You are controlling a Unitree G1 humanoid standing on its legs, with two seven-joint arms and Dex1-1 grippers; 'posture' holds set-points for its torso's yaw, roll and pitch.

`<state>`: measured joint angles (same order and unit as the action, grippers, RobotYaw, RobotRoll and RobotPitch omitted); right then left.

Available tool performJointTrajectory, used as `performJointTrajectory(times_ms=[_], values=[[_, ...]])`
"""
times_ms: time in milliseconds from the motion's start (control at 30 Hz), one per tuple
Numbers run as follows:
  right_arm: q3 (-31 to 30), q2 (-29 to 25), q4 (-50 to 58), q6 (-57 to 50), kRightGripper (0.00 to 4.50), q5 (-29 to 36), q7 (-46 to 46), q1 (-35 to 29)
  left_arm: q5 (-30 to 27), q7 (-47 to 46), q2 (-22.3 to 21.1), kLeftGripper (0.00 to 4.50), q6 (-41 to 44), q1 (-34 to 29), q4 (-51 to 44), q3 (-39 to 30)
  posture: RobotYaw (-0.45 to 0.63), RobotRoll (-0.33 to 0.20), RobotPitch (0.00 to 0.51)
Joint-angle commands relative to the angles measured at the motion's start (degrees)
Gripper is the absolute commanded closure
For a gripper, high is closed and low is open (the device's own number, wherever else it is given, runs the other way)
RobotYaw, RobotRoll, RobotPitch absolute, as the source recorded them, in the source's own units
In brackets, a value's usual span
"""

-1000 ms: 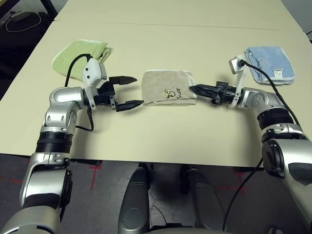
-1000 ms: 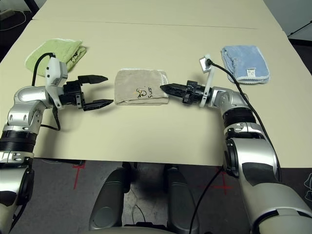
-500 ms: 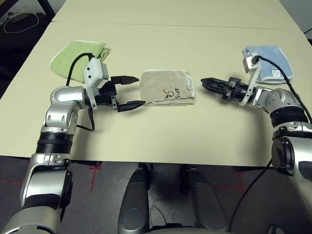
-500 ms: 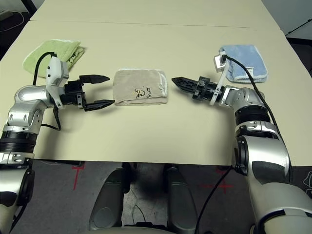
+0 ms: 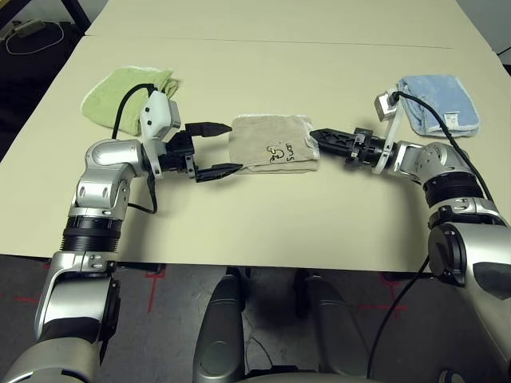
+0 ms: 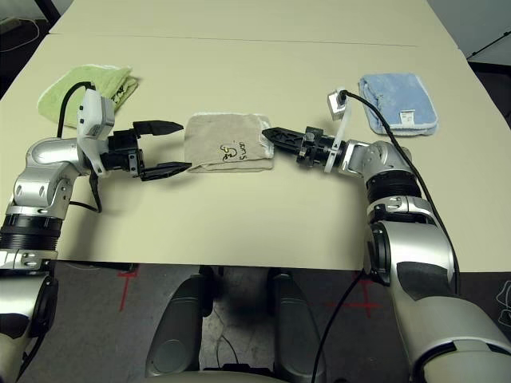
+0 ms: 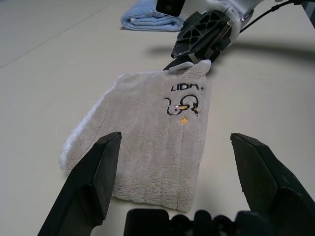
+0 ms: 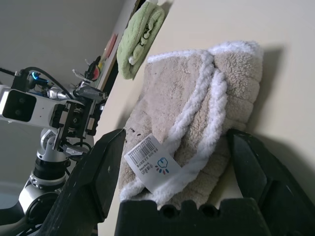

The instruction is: Fold the towel and set it aside.

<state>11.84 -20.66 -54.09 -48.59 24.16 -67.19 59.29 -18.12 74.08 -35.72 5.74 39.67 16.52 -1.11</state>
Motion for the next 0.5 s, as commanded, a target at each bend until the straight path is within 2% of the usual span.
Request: performJointTrajectory(times_ms=[33,133,233,500], values=[[-2.0,0.9,-0.3,-2.0,0.02,-0.7,0.9,-0.6,-0.5,0.3,0.1,0.00,0.3,-0.6,-0.9,0.8,0.10,0.000,0.255],[-2.5,0.8,0.1,-2.2,0.02,-0.9,0.7,-0.7,-0.4,0.3,0.3,0.00,0.2,-0.5,-0.9,0.9,0.09,0.000,0.252],[-2.7,0.7,0.2,-2.3,0.60,-1.0,1.2,-0.9,-0.4,0.3,0.4,0.00,0.1,-0.5,-0.9,1.0,0.09,0.000,0.250],[-2.1,-0.1,1.8,-3.2,3.64,0.2,1.8,-1.5,-0.4,0.5,0.5,0.00,0.1,-0.5,-1.0,1.2,0.09,0.000,0.246]])
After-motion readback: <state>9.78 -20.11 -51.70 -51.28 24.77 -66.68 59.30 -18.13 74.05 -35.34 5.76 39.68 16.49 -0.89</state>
